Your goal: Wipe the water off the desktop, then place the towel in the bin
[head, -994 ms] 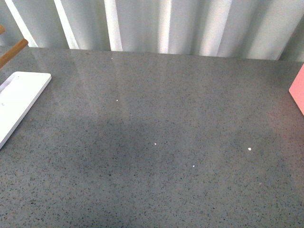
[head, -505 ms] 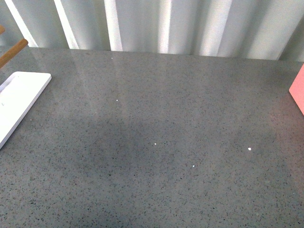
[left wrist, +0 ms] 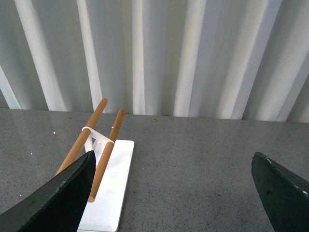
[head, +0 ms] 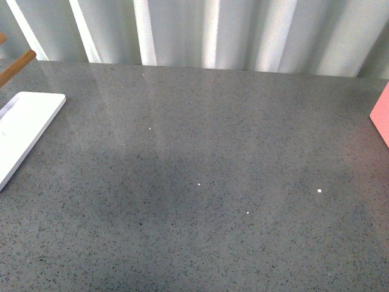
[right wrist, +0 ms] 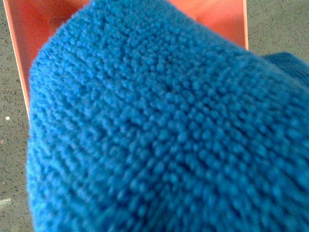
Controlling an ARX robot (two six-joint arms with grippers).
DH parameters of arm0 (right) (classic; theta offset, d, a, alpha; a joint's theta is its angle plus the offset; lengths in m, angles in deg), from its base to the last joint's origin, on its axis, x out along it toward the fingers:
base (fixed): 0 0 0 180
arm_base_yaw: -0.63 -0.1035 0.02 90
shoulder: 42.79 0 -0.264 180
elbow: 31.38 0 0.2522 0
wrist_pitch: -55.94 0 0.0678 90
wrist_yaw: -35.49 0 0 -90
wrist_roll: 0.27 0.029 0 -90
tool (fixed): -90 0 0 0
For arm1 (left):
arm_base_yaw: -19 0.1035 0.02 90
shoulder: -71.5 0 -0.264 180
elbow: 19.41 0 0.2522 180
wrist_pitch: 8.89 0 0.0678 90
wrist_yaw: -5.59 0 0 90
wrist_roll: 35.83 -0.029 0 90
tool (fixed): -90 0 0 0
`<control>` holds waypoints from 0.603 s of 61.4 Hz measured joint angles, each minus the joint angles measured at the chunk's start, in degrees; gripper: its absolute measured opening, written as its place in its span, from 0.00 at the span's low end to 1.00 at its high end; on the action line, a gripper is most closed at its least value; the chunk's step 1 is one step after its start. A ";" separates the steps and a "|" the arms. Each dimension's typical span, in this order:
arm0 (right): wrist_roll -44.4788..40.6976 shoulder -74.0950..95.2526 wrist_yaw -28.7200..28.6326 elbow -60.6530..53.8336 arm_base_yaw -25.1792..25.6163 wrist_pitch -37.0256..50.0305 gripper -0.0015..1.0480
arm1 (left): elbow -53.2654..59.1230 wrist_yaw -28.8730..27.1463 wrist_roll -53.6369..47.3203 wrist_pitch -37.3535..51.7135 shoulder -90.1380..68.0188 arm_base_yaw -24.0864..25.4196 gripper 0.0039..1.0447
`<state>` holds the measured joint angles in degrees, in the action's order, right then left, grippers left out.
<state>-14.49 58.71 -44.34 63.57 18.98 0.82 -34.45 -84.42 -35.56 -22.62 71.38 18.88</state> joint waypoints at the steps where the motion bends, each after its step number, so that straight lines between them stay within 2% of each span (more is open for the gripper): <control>1: 0.00 0.00 0.00 0.00 0.00 0.00 0.49 | 0.00 0.00 0.00 0.00 0.00 0.00 0.94; 12: 0.09 0.00 -0.02 0.00 0.00 0.00 0.74 | 0.00 0.00 0.00 0.00 0.00 0.00 0.94; 17: 0.09 0.00 0.00 0.00 0.00 0.00 0.91 | 0.00 0.00 0.00 0.00 0.00 0.00 0.94; 19: 0.13 0.00 0.00 0.00 0.00 0.00 0.95 | 0.00 0.00 0.00 0.00 0.00 0.00 0.94; 37: 0.20 0.00 0.00 0.00 0.00 0.00 0.93 | 0.00 0.00 0.00 0.00 0.00 0.00 0.94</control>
<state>-14.29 58.71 -44.34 63.57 18.98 0.82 -34.45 -84.42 -35.56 -22.62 71.38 18.88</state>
